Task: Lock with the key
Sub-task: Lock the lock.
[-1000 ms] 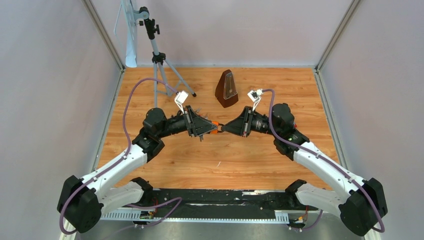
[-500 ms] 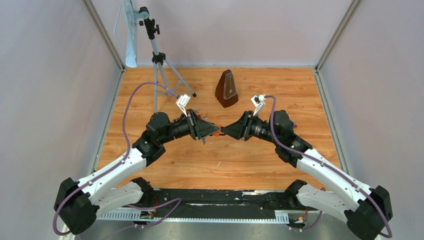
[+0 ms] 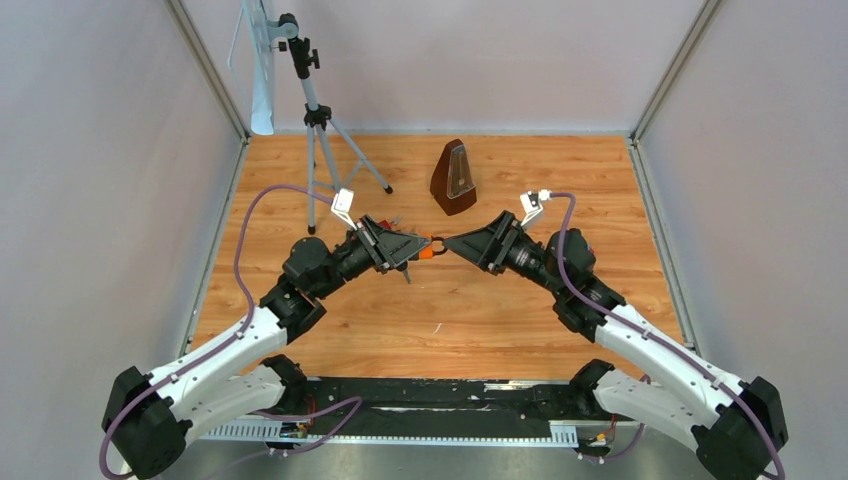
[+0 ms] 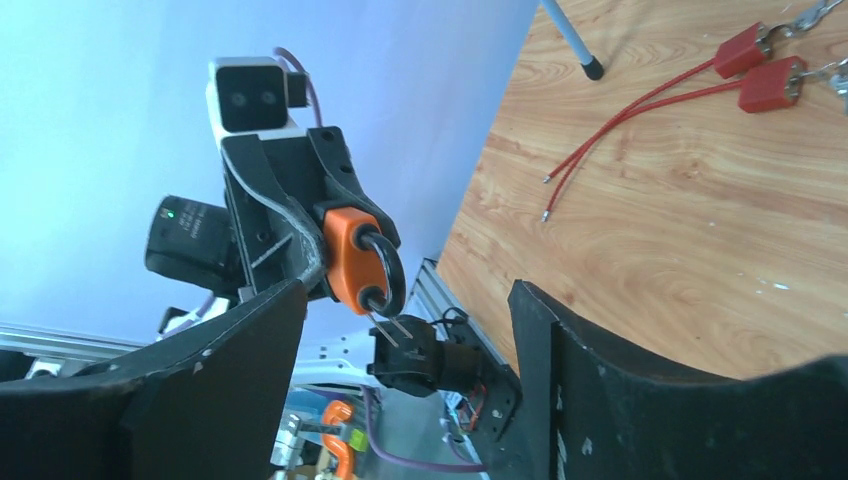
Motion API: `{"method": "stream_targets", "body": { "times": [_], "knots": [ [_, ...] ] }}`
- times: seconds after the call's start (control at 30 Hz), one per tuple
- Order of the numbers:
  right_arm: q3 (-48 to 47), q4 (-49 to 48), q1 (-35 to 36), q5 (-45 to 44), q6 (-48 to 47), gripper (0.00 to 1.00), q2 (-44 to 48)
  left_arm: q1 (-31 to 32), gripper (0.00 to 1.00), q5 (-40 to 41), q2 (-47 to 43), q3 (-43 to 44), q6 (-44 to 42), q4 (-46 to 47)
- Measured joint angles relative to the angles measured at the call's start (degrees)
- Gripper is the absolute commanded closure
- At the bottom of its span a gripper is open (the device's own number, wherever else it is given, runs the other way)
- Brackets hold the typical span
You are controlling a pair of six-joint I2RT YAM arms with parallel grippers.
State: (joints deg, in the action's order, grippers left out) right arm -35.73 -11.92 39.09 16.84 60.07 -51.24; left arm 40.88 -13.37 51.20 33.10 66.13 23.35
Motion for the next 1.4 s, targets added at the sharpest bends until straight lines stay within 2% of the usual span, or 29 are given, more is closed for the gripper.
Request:
{"method": "stream_targets", "body": {
  "times": [0.07, 0.13, 0.37, 0.53, 0.57, 0.63, 0.67, 0.7, 0.77, 0.8, 0.93, 1.07, 1.17, 1.4],
  "knots": [
    [0.0, -1.88, 0.0, 0.02, 1.57, 0.41, -1.27, 0.0, 1.0, 0.76, -0.11, -0.92, 2.4, 1.25],
    [-0.02, -3.08, 0.0, 0.09, 2.67, 0.47, -2.43, 0.0, 1.0, 1.77, -0.33, -1.7, 4.7, 2.56],
    [-1.22, -6.51, 0.02, 1.81, 4.61, 0.59, -5.57, 0.0, 1.0, 3.69, -1.44, -2.43, 8.5, 5.18],
    [-2.45, -9.03, 0.07, 3.39, 5.33, 0.85, -6.91, 0.0, 0.99, 3.78, -1.29, -2.43, 9.29, 6.08],
    [-2.73, -9.18, 0.11, 3.67, 5.38, 0.9, -7.02, 0.0, 0.95, 3.78, -1.27, -2.45, 9.35, 6.05],
    [-3.34, -9.31, 0.11, 4.13, 5.22, 1.0, -7.23, 0.0, 0.7, 3.76, -1.27, -2.47, 9.4, 6.01],
    [-3.67, -9.09, 0.11, 4.2, 5.2, 1.0, -7.3, 0.0, 0.61, 3.76, -1.36, -2.47, 9.27, 5.97],
    [-4.02, -8.72, 0.11, 4.28, 5.22, 1.0, -7.3, 0.0, 0.46, 3.72, -1.49, -2.47, 9.18, 5.95],
    [-4.44, -8.24, 0.11, 4.46, 4.76, 1.0, -7.3, 0.0, 0.36, 3.5, -2.23, -2.45, 8.31, 5.03],
    [-4.61, -6.95, 0.11, 4.39, 3.58, 1.0, -7.28, 0.0, 0.34, 3.19, -4.15, -2.4, 6.91, 2.51],
    [-5.7, -3.98, -1.44, 7.39, 1.16, 1.0, -7.28, -1.22, 0.34, -0.72, -5.42, -0.42, 2.75, -3.19],
    [-8.07, -2.16, -3.76, 12.11, -1.64, 1.0, -7.08, -3.19, 0.41, -9.05, -3.78, 6.21, -3.78, -10.4],
    [-9.79, -1.62, -4.5, 14.38, -3.54, 1.0, -6.58, -4.24, 0.51, -14.84, -0.39, 12.37, -9.55, -16.31],
    [-11.34, 1.01, -5.46, 18.47, -6.67, 1.0, -5.99, -5.07, 0.59, -24.68, 4.57, 19.26, -19.91, -26.27]
  ]
}}
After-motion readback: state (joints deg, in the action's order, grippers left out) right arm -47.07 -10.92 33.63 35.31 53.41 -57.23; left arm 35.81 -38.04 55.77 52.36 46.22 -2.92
